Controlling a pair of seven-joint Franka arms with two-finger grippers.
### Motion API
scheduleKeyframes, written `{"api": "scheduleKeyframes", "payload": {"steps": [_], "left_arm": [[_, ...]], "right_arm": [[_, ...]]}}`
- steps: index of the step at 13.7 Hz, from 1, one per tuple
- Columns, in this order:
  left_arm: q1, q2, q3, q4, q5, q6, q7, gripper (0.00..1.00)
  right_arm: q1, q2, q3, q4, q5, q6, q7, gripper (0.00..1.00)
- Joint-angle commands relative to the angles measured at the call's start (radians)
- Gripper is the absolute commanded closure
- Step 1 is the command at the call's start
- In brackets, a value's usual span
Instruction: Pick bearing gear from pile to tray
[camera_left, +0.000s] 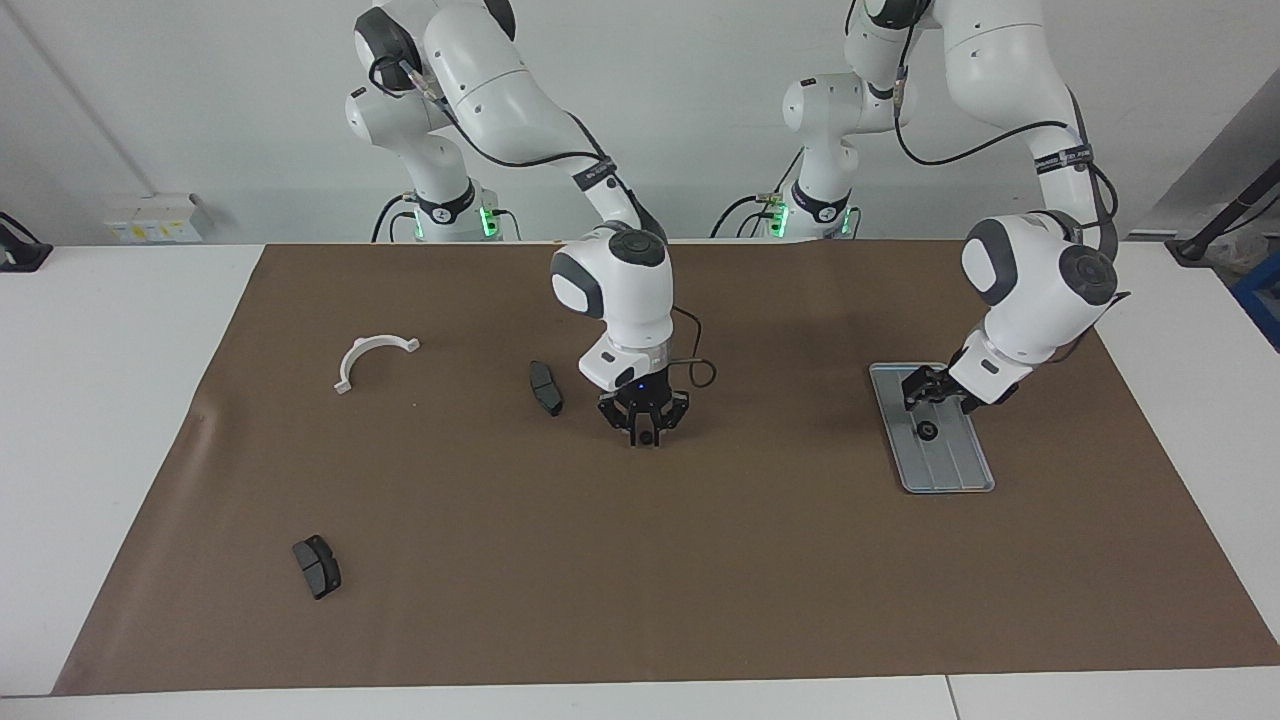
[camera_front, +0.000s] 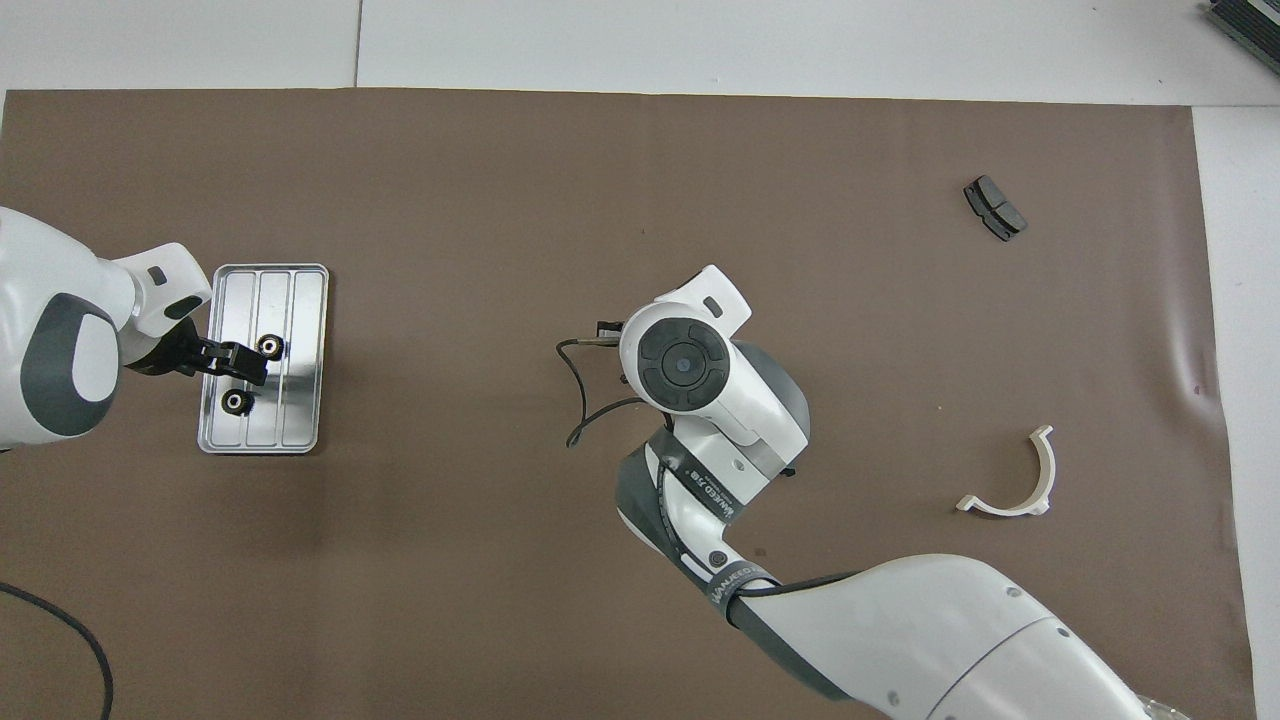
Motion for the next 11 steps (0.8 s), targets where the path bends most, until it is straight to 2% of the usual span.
{"api": "scheduleKeyframes", "payload": {"steps": [1, 4, 7, 9, 11], "left_arm": [[-0.158, 0.001, 0.010, -0.001, -0.008, 0.071, -0.246, 0.00], [-0.283, 0.010, 0.010, -0.010, -0.008, 0.211, -0.520, 0.00], [-0.378, 0.085, 0.010, 0.020, -0.008, 0.360, -0.686, 0.00], [-0.430, 0.162, 0.010, 0.088, -0.008, 0.385, -0.759, 0.00], [-0.467, 0.182, 0.010, 0.117, -0.009, 0.380, -0.768, 0.04]], "right_arm": [[-0.015, 0.003, -0.004, 0.026, -0.033, -0.015, 0.054, 0.00], [-0.094, -0.073, -0.007, -0.007, -0.033, -0.016, 0.042, 0.00], [-0.171, -0.171, -0.007, -0.101, -0.031, -0.013, 0.039, 0.00], [-0.217, -0.233, -0.005, -0.144, -0.030, -0.022, 0.018, 0.00], [-0.259, -0.291, -0.005, -0.177, -0.020, -0.053, -0.030, 0.00]]}}
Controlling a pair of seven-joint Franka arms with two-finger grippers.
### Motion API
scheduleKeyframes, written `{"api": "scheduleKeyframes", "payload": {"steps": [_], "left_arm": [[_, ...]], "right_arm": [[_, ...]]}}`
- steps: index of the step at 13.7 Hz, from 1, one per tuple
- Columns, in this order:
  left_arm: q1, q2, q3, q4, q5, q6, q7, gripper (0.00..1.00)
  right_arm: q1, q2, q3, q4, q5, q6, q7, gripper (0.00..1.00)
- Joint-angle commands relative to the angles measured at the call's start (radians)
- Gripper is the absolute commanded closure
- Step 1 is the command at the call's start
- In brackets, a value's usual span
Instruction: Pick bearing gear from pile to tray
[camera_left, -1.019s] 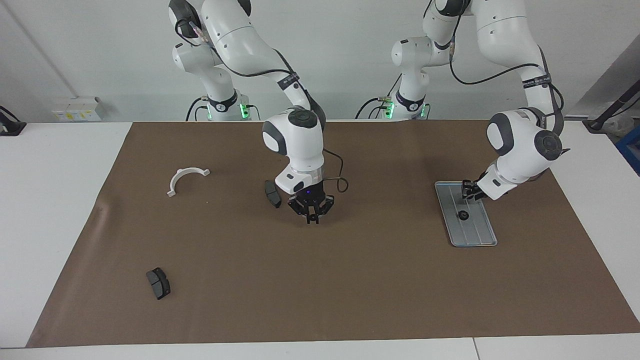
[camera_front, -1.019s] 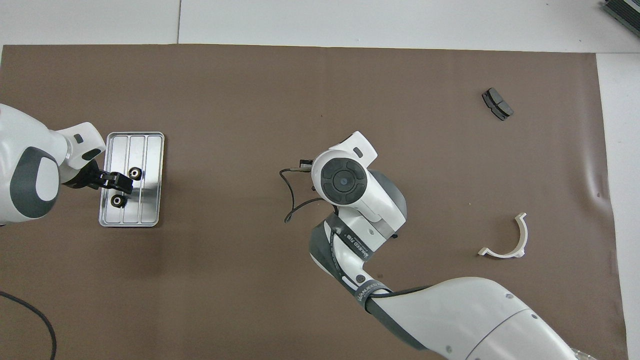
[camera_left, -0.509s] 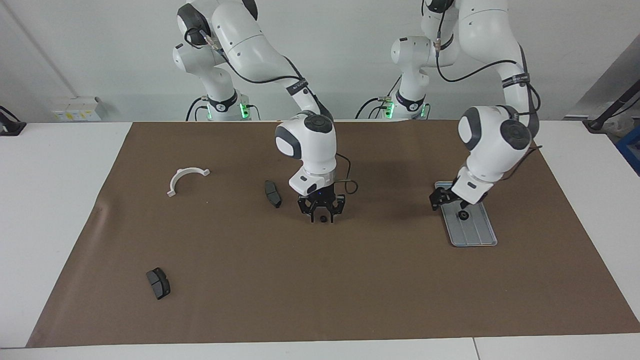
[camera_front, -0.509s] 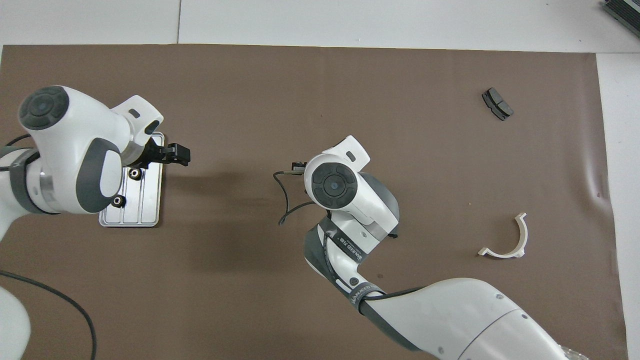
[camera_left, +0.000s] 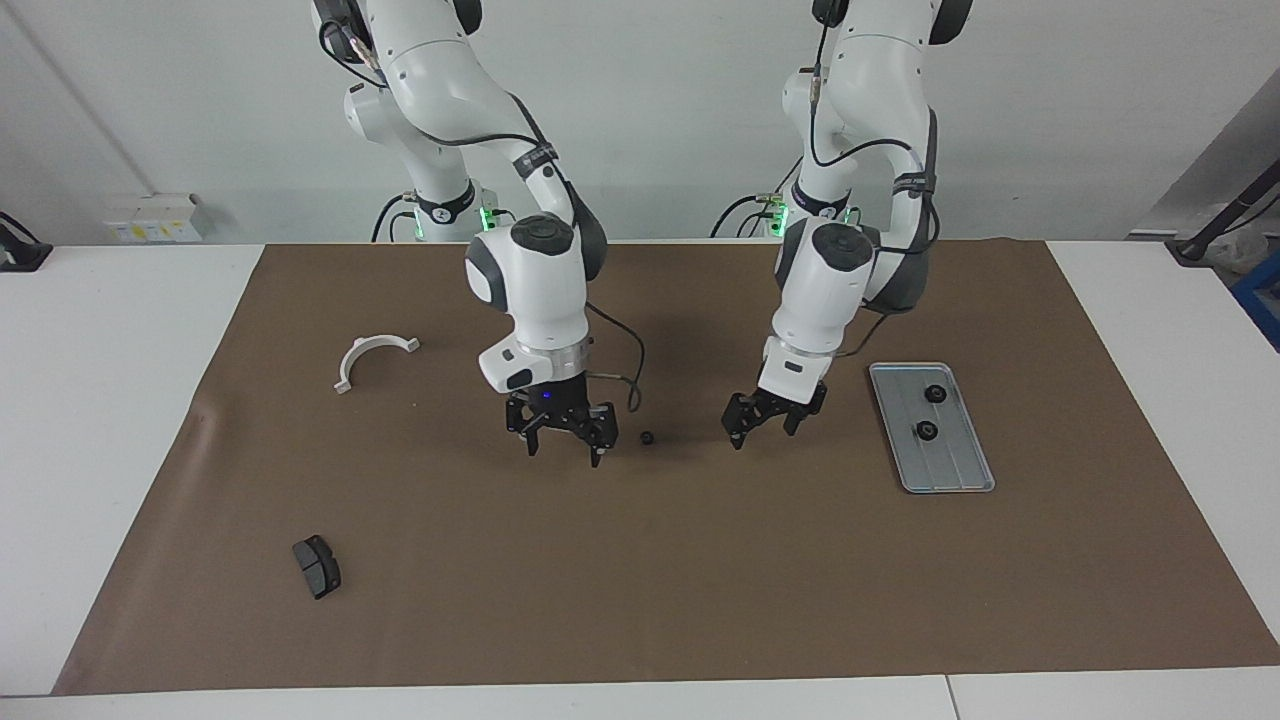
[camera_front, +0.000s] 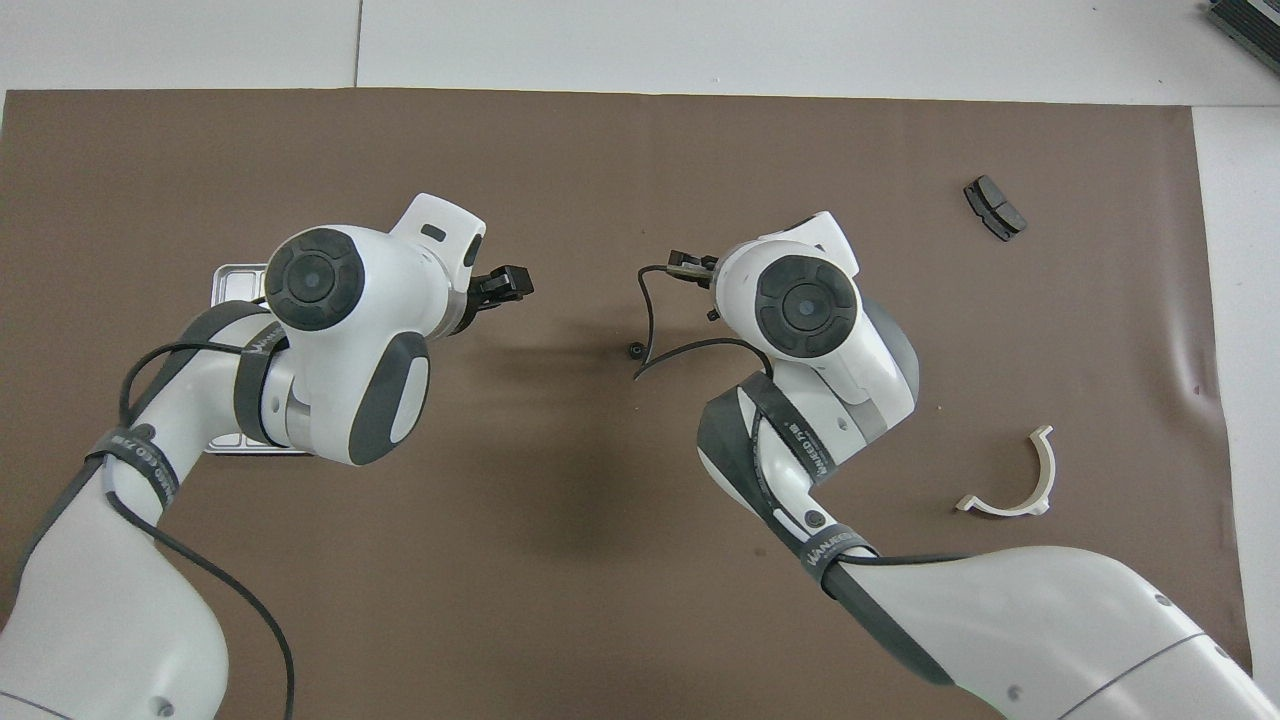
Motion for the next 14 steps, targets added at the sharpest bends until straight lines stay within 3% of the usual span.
{"api": "scheduleKeyframes", "payload": {"steps": [1, 3, 8, 10, 11, 14], "left_arm": [[-0.068, 0.059, 0.018, 0.081, -0.010, -0.001, -0.036, 0.04], [-0.111, 0.095, 0.020, 0.136, -0.009, -0.036, -0.053, 0.05], [-0.137, 0.115, 0.020, 0.196, 0.007, -0.124, -0.050, 0.17], [-0.173, 0.188, 0.020, 0.242, 0.025, -0.165, -0.052, 0.19], [-0.203, 0.284, 0.022, 0.353, 0.033, -0.223, -0.053, 0.19], [-0.196, 0.300, 0.018, 0.418, 0.025, -0.316, -0.082, 0.20]], "right_arm": [[-0.059, -0.107, 0.017, -0.079, -0.016, -0.061, -0.049, 0.00], [-0.086, -0.143, 0.017, -0.079, -0.009, -0.113, -0.089, 0.00], [-0.200, -0.257, 0.016, -0.076, 0.183, -0.264, -0.390, 0.00], [-0.243, -0.282, 0.016, -0.053, 0.244, -0.348, -0.506, 0.00], [-0.263, -0.282, 0.014, -0.024, 0.276, -0.392, -0.556, 0.00], [-0.303, -0.282, 0.014, 0.091, 0.286, -0.544, -0.600, 0.00]]}}
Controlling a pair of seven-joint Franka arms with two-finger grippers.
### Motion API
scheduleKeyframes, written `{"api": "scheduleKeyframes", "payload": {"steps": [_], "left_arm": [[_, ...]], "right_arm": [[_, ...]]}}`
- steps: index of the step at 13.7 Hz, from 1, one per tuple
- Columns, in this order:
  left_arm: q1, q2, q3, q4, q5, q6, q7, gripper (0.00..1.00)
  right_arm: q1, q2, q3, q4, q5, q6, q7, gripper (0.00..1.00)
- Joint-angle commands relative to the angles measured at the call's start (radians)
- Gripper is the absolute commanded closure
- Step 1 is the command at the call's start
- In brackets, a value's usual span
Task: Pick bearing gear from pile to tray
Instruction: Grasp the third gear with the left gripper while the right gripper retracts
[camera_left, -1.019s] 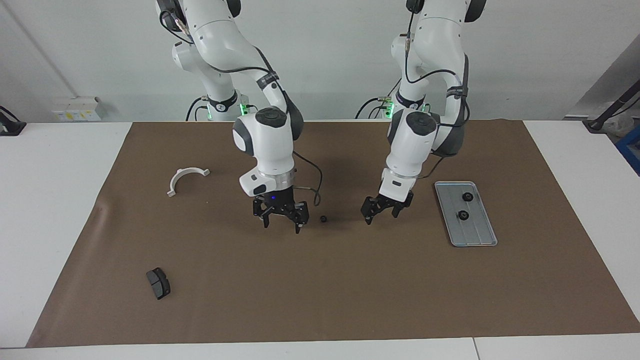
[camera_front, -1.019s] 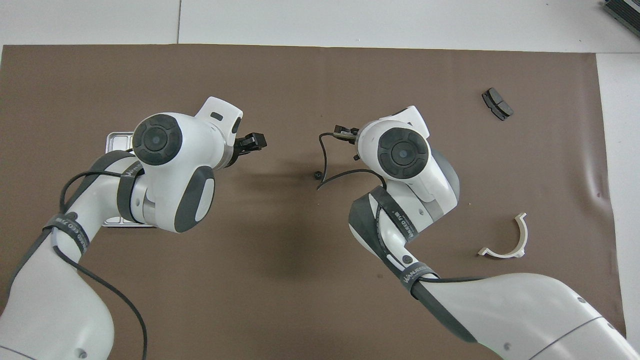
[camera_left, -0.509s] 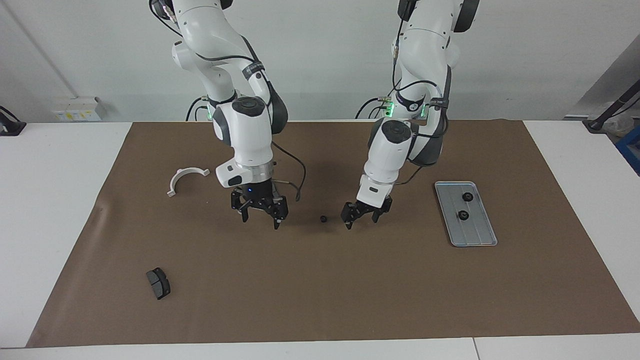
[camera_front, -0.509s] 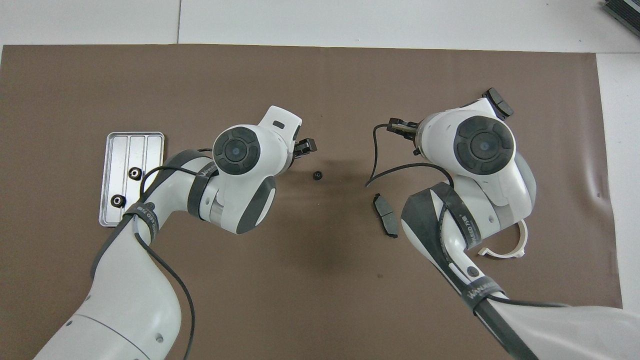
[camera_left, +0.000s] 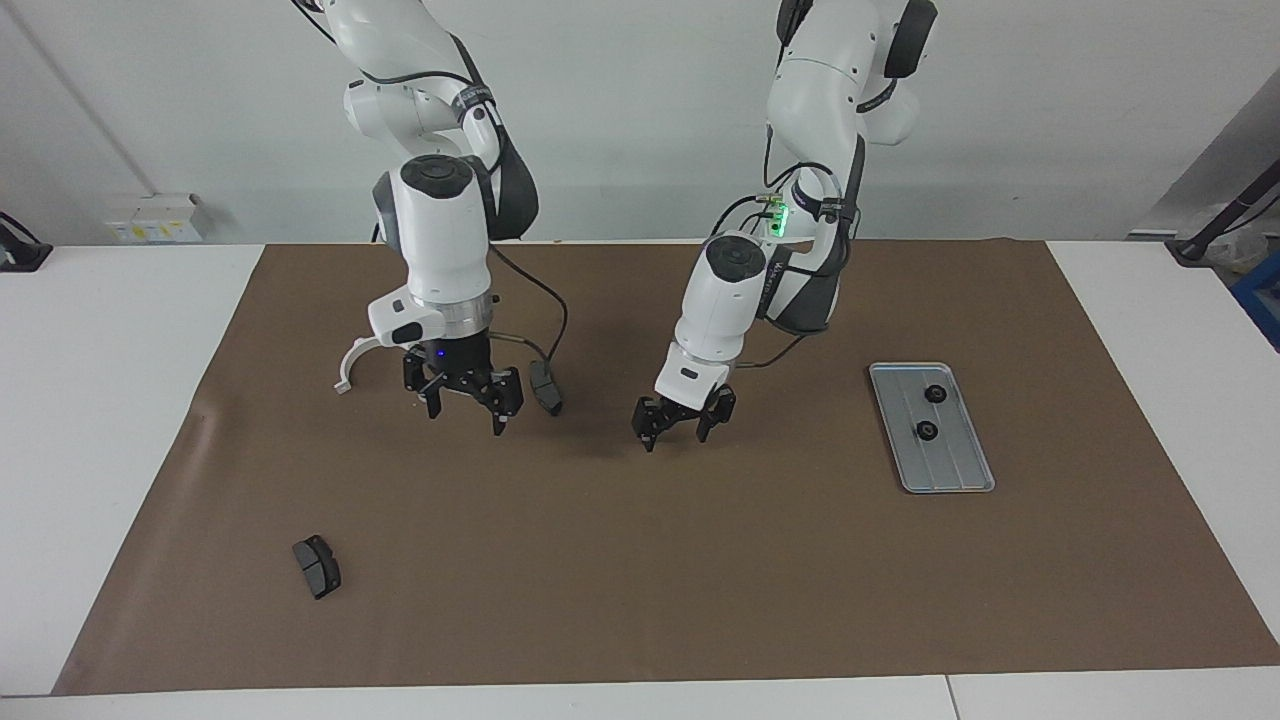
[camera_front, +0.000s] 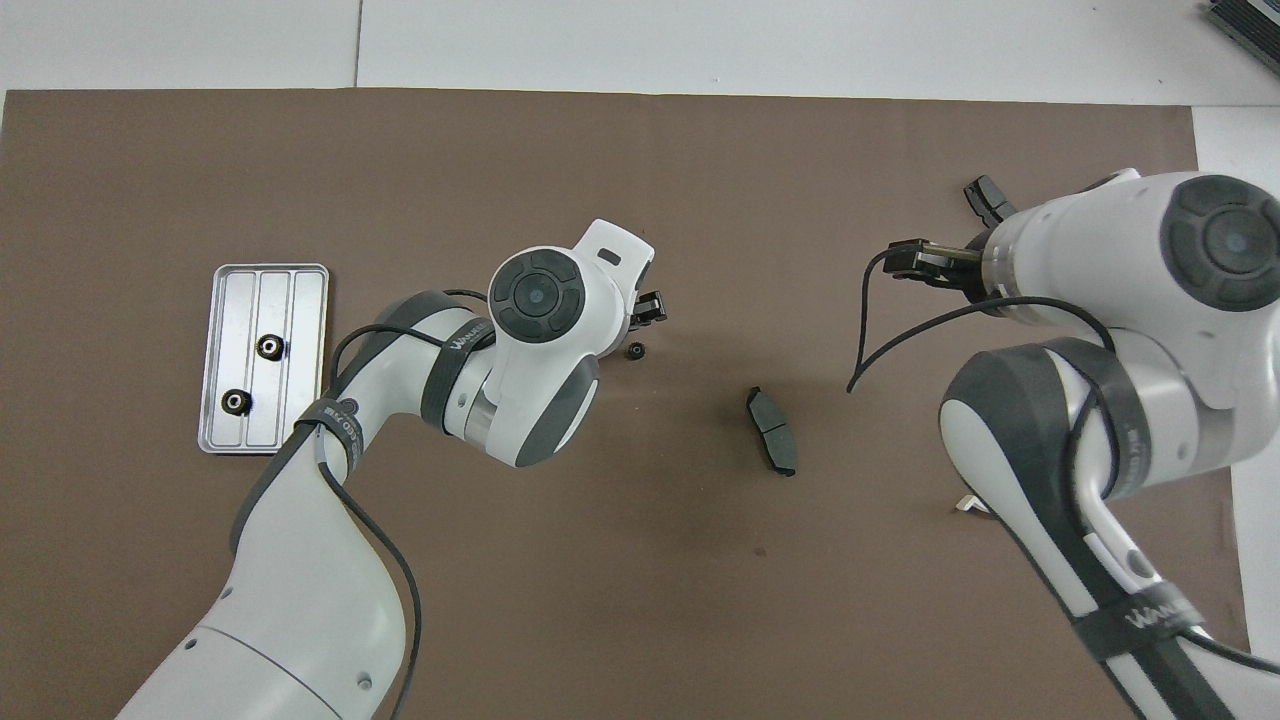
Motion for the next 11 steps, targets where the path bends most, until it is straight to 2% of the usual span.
{"api": "scheduleKeyframes", "payload": {"steps": [1, 5, 7, 9, 11], "left_arm": [[-0.010, 0.042, 0.014, 0.086, 0.011, -0.066, -0.031, 0.21], [-0.003, 0.042, 0.017, 0.085, 0.019, -0.078, -0.027, 0.28], [-0.001, 0.042, 0.020, 0.085, 0.020, -0.079, -0.022, 0.39], [0.000, 0.042, 0.022, 0.085, 0.022, -0.081, -0.021, 0.55], [0.000, 0.041, 0.025, 0.085, 0.023, -0.086, -0.018, 0.84]], "right_arm": [[-0.047, 0.007, 0.014, 0.100, 0.030, -0.136, -0.073, 0.00], [-0.050, -0.031, 0.014, 0.127, 0.013, -0.253, -0.090, 0.00], [-0.051, -0.031, 0.014, 0.128, 0.013, -0.267, -0.094, 0.00], [-0.051, -0.036, 0.015, 0.121, 0.013, -0.275, -0.098, 0.00], [-0.047, -0.043, 0.015, 0.115, 0.022, -0.266, -0.101, 0.00]]}}
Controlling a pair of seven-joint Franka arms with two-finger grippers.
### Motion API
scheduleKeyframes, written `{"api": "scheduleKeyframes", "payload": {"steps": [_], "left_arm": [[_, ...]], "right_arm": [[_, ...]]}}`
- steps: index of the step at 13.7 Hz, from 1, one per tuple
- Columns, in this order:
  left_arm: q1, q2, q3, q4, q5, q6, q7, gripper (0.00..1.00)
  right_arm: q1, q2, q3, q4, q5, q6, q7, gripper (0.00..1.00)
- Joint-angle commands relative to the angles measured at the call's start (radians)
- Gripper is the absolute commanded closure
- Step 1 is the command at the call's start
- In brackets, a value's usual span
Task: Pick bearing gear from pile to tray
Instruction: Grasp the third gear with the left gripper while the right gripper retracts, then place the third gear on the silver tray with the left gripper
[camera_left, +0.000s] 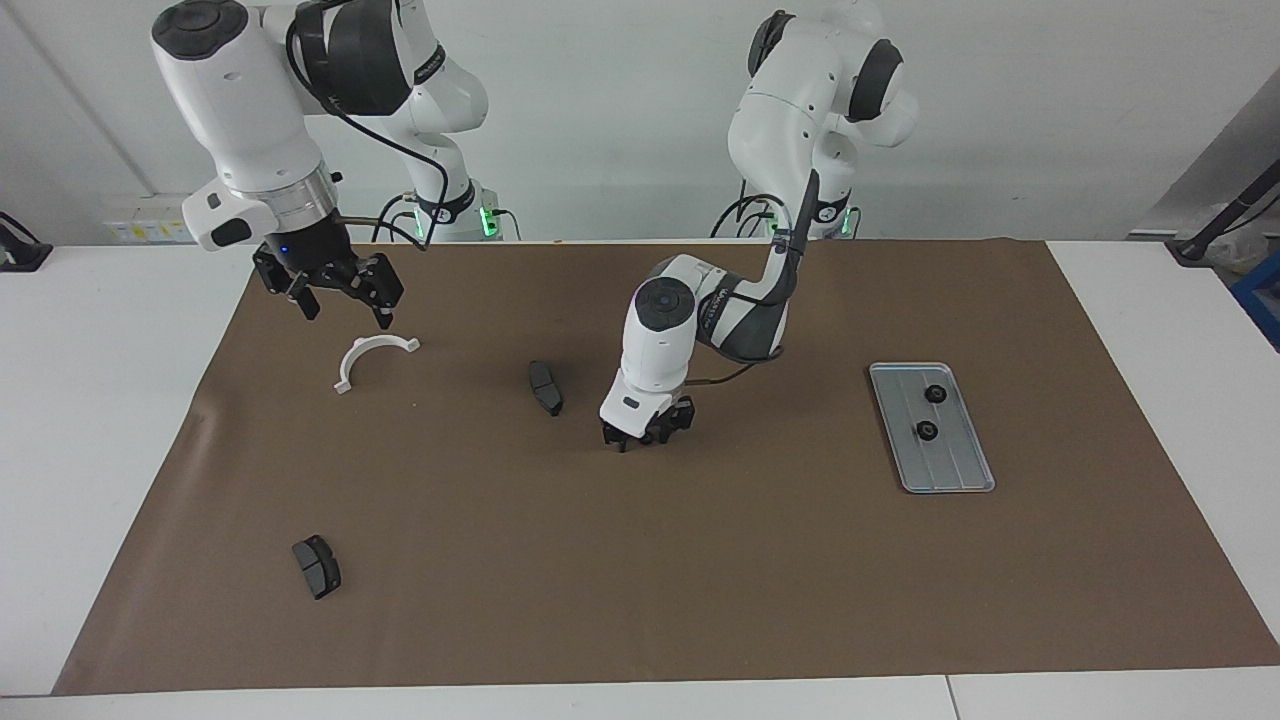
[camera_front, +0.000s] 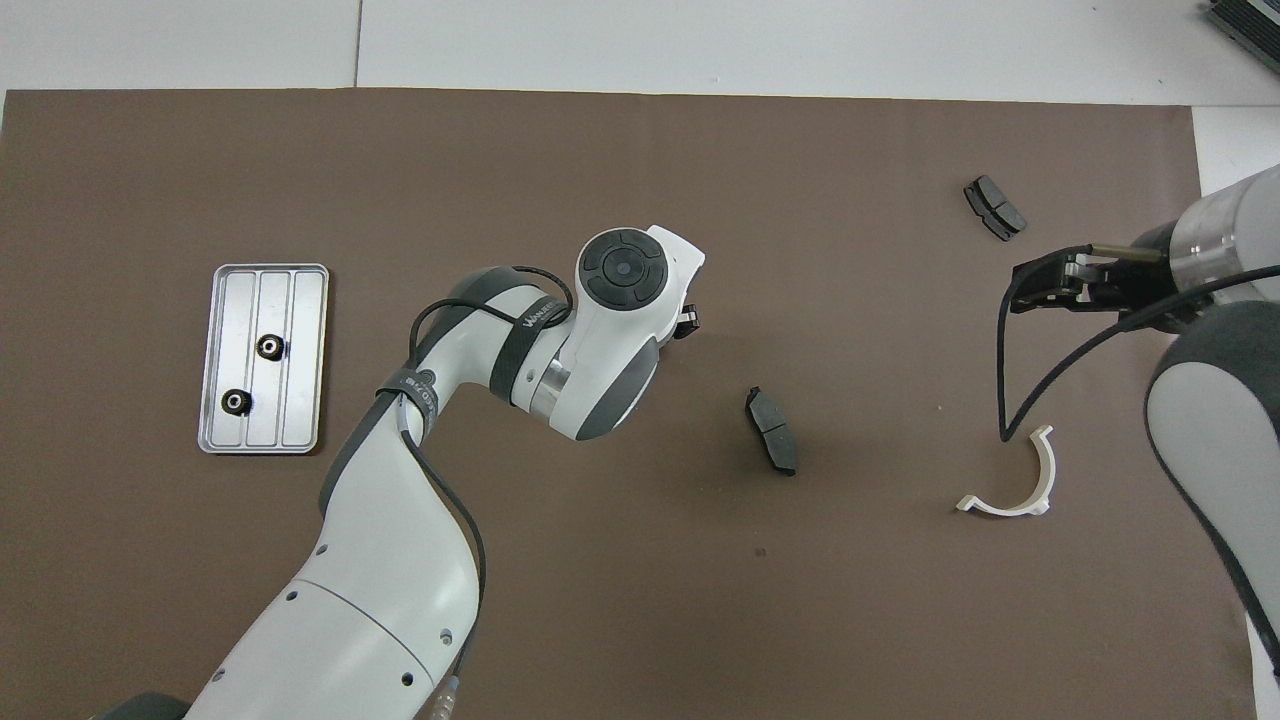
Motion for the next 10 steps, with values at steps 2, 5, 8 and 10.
{"api": "scheduleKeyframes", "payload": {"steps": [2, 5, 8, 10], "left_arm": [[0.014, 0.023, 0.014, 0.023, 0.021, -0.049, -0.005, 1.00], [0.031, 0.014, 0.014, 0.025, 0.022, -0.068, 0.002, 1.00], [0.107, -0.032, 0.012, 0.023, 0.016, -0.104, 0.069, 1.00], [0.199, -0.075, 0.009, 0.022, 0.010, -0.178, 0.170, 1.00]], "right_arm": [[-0.009, -0.016, 0.010, -0.010, 0.029, -0.008, -0.033, 0.00], [-0.009, -0.014, 0.010, -0.010, 0.029, -0.006, -0.033, 0.00], [-0.009, -0.016, 0.010, -0.010, 0.029, -0.006, -0.033, 0.00], [-0.009, -0.016, 0.010, -0.010, 0.029, -0.006, -0.033, 0.00]]}}
